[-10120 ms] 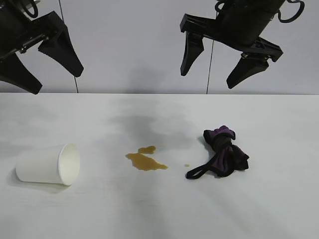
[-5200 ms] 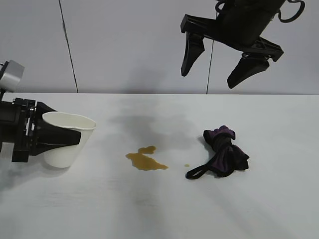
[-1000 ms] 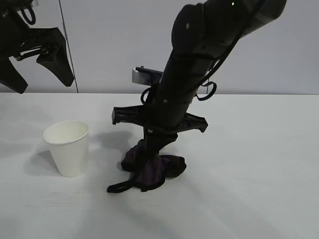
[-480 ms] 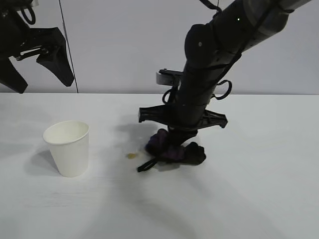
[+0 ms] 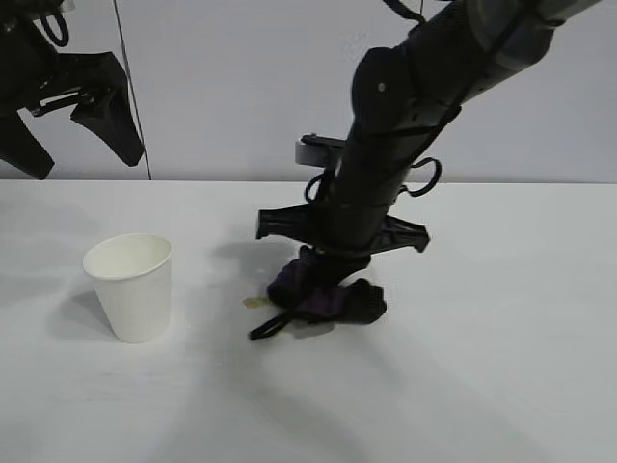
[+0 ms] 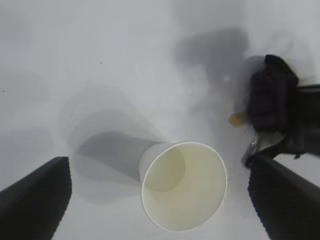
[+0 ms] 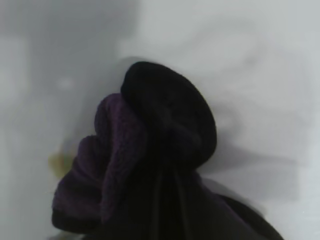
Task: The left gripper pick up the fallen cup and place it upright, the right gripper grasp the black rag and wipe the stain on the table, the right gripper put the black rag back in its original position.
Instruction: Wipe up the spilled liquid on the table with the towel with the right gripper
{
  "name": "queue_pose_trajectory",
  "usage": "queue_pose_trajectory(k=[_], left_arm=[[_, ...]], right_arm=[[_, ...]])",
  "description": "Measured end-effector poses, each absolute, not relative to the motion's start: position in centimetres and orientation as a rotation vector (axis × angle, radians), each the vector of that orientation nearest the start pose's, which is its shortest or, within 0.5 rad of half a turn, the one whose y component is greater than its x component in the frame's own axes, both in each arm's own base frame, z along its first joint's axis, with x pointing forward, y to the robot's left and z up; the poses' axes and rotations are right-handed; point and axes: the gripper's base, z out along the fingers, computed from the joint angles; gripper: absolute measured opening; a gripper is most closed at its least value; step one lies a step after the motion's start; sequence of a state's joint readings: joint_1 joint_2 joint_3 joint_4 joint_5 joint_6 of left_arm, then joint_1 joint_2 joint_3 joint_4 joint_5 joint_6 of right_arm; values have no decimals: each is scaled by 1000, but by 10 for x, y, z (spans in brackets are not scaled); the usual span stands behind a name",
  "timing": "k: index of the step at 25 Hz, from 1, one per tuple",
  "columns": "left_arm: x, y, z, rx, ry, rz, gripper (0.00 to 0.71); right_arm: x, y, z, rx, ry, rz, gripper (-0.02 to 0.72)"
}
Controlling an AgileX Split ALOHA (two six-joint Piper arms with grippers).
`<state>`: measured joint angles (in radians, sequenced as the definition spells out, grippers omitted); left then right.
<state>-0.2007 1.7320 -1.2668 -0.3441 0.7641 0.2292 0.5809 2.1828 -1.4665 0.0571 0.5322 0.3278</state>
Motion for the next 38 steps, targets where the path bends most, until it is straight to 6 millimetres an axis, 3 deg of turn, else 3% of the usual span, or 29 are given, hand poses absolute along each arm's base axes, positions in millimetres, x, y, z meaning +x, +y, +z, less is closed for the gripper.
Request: queue_pose_trajectory(k=[3, 7, 14, 23, 30, 38], left_arm=[[352, -93, 244, 312, 2670, -384, 693], [352, -93, 244, 312, 2669, -384, 693], [352, -93, 244, 312, 2669, -384, 693], [352, -93, 244, 312, 2669, -384, 693], [353, -93, 245, 313, 2668, -384, 693], [352, -93, 245, 313, 2672, -386, 693]], right_arm=[[359, 265, 117, -346, 2761, 326, 10], [357, 272, 115, -358, 2741, 344, 9], [391, 267, 111, -280, 2760, 341, 9], [407, 241, 115, -267, 2820, 262, 9], [393, 223, 126, -351, 2834, 147, 9], [373, 165, 121, -209, 2868, 113, 9]])
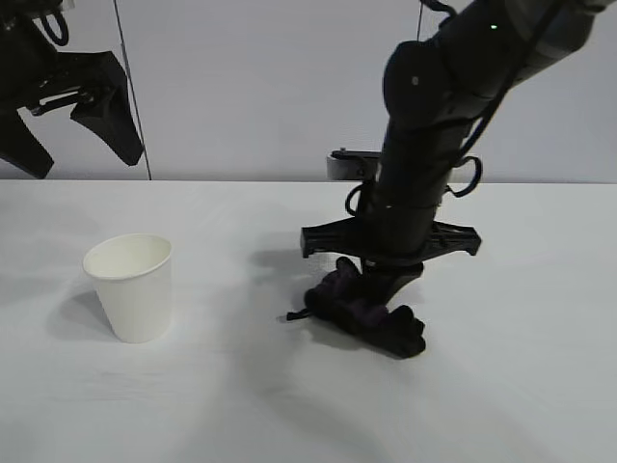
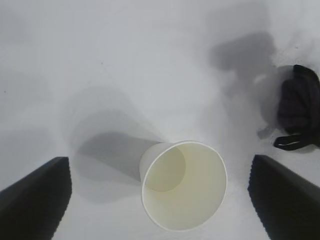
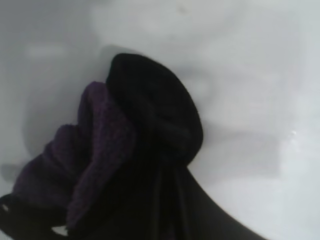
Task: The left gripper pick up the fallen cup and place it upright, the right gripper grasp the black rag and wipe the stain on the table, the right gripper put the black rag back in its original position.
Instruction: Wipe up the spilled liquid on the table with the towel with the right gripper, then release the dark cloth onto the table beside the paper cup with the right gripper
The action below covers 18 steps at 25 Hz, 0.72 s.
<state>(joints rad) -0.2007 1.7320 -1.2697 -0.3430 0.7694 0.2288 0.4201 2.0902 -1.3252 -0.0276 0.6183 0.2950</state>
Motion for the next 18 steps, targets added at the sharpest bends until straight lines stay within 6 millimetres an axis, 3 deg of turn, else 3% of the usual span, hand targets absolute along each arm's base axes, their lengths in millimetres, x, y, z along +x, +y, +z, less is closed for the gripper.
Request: queue_pose_trajectory(k=[3, 8, 10, 12, 14, 18], left_arm=[[352, -93, 244, 315, 2678, -388, 693], [351, -93, 244, 318, 2689, -391, 693], [350, -93, 244, 319, 2690, -392, 693], [350, -94, 244, 318, 2691, -394, 693], [350, -94, 244, 310, 2692, -408, 693], [350, -97, 245, 277, 2691, -454, 693]], right_arm=[[372, 148, 126, -153, 2860, 106, 9], [373, 139, 133, -107, 2845, 109, 46], [373, 140, 141, -91, 2829, 124, 179], [372, 139, 153, -88, 2801, 137, 428], [370, 139, 169, -99, 2763, 152, 575], [366, 131, 206, -23, 2688, 247, 620]])
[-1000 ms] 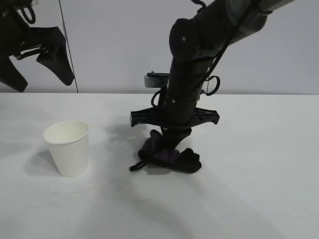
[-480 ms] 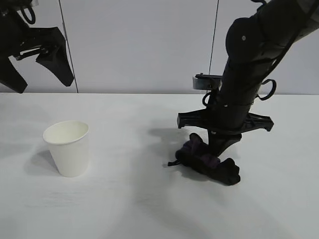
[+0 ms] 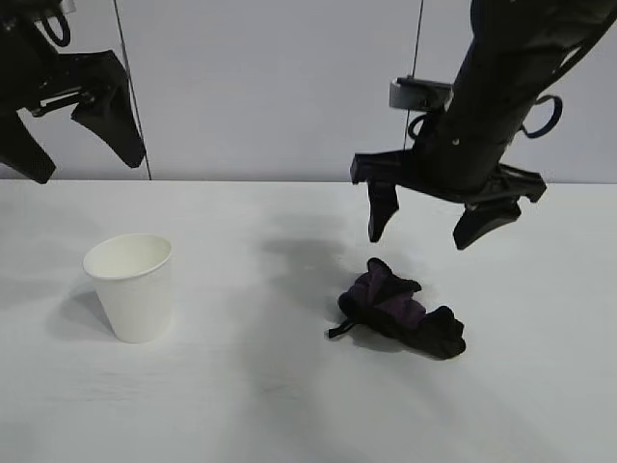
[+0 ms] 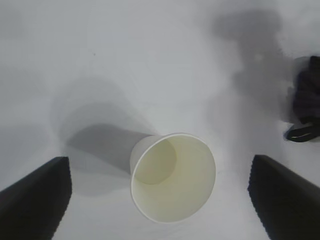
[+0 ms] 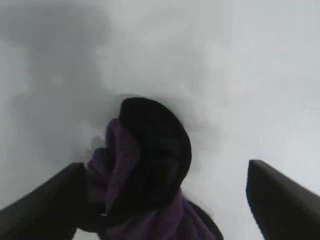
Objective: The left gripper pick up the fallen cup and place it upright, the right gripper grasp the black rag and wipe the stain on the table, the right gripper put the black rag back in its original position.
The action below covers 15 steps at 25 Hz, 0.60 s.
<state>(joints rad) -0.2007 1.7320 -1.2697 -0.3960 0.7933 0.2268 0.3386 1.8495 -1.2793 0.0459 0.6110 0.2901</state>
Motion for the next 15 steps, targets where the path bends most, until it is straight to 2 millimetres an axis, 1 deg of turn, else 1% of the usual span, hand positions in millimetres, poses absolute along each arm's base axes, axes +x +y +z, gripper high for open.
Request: queue_pose_trajectory(k=[3, 5, 7, 15], left_arm=[[350, -98, 245, 264, 2689, -474, 693], [350, -98, 246, 261, 2688, -477, 693], [350, -98, 246, 260, 2687, -478, 693], [350, -98, 246, 258, 2685, -479, 693]], right_arm=[[364, 115, 227, 41, 2663, 346, 622], [363, 106, 235, 53, 2666, 409, 622], [362, 100, 237, 48, 2678, 446, 622], [360, 100, 236, 19, 2694, 468, 622]])
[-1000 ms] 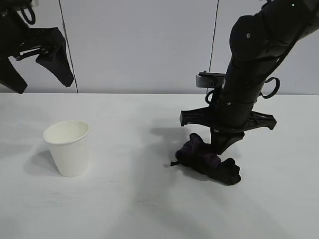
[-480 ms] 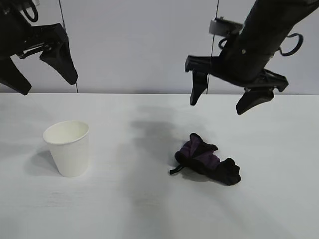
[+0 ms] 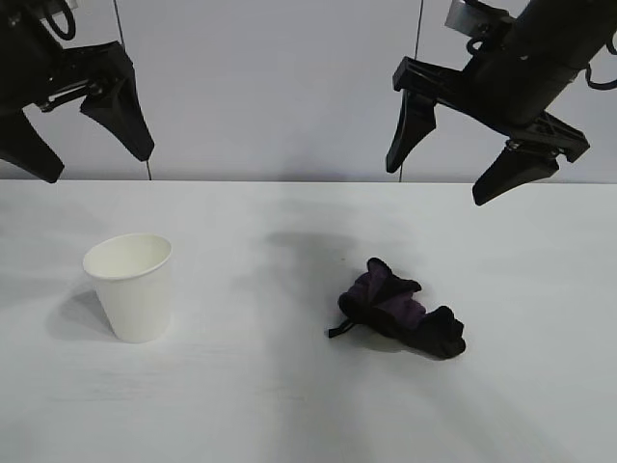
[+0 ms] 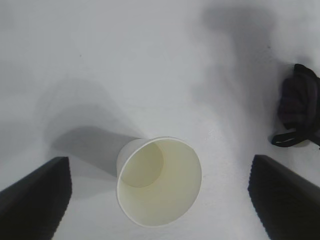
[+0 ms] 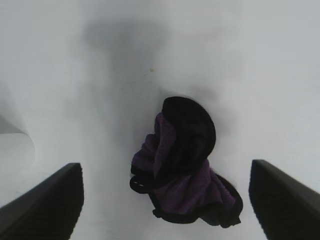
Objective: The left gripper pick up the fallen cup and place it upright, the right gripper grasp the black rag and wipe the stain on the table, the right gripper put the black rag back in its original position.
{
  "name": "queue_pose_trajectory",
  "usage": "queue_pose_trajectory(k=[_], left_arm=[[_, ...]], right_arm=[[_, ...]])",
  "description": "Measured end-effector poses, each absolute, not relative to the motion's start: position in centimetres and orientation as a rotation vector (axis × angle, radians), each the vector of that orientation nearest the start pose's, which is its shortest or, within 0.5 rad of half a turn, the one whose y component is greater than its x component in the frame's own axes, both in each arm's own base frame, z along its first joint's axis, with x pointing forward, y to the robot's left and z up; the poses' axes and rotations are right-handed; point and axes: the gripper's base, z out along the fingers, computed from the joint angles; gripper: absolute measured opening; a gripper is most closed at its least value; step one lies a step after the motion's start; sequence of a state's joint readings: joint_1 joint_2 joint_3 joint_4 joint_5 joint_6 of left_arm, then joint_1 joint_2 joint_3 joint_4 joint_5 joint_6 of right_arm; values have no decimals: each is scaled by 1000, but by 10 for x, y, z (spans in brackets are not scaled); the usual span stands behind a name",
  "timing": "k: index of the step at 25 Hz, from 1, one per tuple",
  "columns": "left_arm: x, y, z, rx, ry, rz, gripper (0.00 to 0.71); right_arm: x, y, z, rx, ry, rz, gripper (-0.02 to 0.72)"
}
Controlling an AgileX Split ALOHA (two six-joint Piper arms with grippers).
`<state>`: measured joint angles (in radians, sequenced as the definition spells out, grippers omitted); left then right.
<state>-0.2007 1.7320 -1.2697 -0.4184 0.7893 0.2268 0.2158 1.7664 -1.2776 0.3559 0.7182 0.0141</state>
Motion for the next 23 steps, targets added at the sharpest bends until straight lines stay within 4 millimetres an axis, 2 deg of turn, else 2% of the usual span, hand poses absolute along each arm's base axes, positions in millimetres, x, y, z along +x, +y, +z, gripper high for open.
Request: queue_pose_trajectory(k=[23], left_arm=[[350, -98, 246, 258, 2685, -479, 693]], right_arm=[[363, 100, 237, 26, 2665, 464, 622]])
